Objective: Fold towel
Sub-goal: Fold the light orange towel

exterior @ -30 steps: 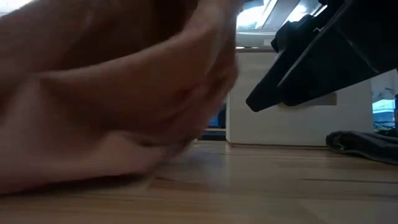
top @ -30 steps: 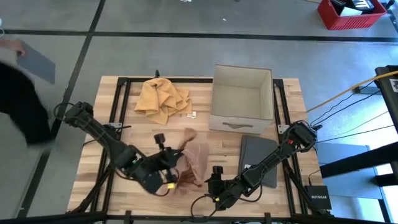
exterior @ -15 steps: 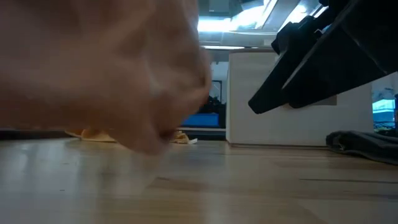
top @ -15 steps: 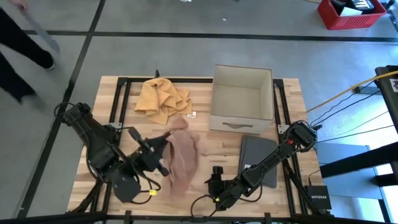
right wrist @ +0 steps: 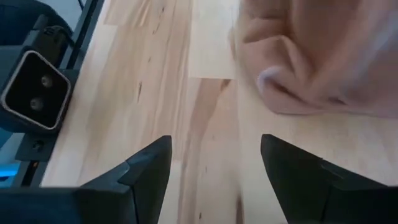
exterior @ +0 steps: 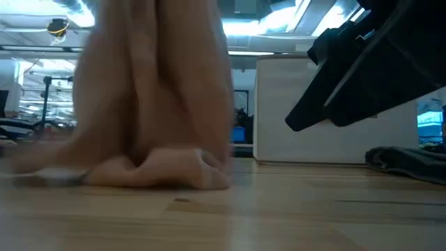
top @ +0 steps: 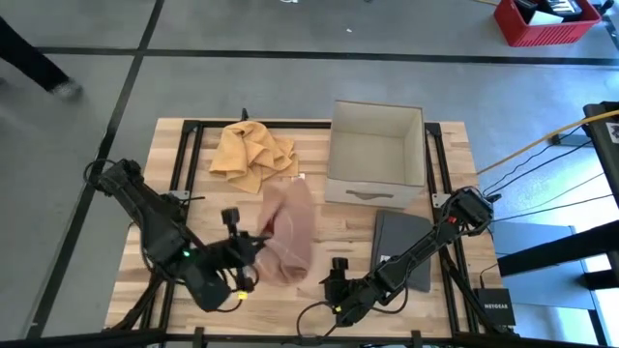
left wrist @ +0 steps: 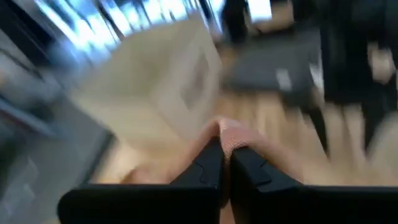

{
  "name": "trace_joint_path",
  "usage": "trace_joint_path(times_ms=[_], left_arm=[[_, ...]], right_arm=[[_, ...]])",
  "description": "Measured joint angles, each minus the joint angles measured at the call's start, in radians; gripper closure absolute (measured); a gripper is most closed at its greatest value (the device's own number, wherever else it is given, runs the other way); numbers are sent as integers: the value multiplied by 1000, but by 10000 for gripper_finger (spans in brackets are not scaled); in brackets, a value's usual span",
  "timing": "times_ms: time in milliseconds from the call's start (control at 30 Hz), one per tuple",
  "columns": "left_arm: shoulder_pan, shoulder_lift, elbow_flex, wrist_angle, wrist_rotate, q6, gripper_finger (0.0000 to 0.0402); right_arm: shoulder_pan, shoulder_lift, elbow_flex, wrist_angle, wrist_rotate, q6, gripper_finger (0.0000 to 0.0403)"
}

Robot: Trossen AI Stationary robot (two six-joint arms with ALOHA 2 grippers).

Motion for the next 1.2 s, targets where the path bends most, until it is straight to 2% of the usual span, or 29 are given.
trace_joint_path(times_ms=[67,167,233,333,467,567,667,733,800,867,1000,1067,1200], left_arm=[[-5,0,-87,-46,137,-162,398],[-22,1,-246,-10,335,-318,397],[-35,1,-361,78,411,-383,397],[-41,2,-511,245,463,-416,390],[-4,2,-651,452,612,-455,346],[22,2,-696,487,787,-475,295],[67,-5,-692,432,1071,-512,252],[87,-22,-667,408,1178,-542,235],[101,-54,-635,373,1171,-517,228],[112,-92,-606,358,1058,-451,227],[125,-172,-585,446,618,-297,233],[128,-180,-585,512,451,-226,237],[158,-152,-585,598,409,-108,238]], right_arm=[[0,-1,0,0,-6,0,153],[0,-1,0,1,-7,3,153],[0,-1,0,1,-7,8,153],[-3,-1,0,2,-6,10,153],[-8,-1,0,5,-8,24,153],[-9,-1,0,5,-12,25,153],[-8,-1,0,5,-13,25,153],[-8,-1,0,5,-13,25,153],[-8,-1,0,5,-13,25,153],[-8,-1,0,4,-13,25,153],[-8,-1,0,4,-13,25,153],[-8,-1,0,5,-13,25,153],[-8,-1,0,5,-14,25,153]])
